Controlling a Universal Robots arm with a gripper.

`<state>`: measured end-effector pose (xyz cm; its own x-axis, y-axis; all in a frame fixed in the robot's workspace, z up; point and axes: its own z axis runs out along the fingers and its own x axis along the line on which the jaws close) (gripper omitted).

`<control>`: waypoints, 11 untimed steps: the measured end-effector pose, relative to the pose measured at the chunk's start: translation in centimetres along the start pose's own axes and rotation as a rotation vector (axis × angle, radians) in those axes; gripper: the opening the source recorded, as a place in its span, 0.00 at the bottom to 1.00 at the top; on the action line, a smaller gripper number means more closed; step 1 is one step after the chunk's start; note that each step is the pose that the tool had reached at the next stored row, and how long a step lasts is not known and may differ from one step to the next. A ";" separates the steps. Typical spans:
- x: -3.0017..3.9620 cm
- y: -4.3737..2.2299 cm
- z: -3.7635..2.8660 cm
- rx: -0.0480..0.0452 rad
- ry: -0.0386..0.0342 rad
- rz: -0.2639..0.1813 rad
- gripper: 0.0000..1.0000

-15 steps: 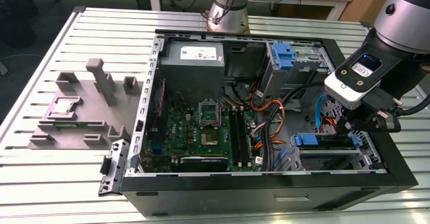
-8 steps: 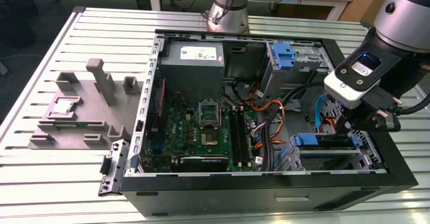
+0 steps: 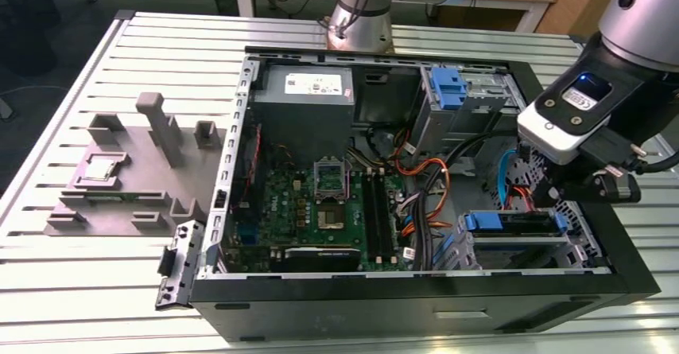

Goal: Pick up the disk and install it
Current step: 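Insert the second disk wire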

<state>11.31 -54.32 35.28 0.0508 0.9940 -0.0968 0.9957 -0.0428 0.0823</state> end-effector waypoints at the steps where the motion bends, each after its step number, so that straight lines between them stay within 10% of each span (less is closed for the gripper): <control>1: -0.01 0.01 -0.09 0.0003 -0.0002 0.000 0.10; 11: -0.16 0.10 -1.58 0.0024 0.0000 0.000 0.10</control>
<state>11.29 -54.32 36.87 0.0505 0.9940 -0.0969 0.9959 -0.0428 0.0799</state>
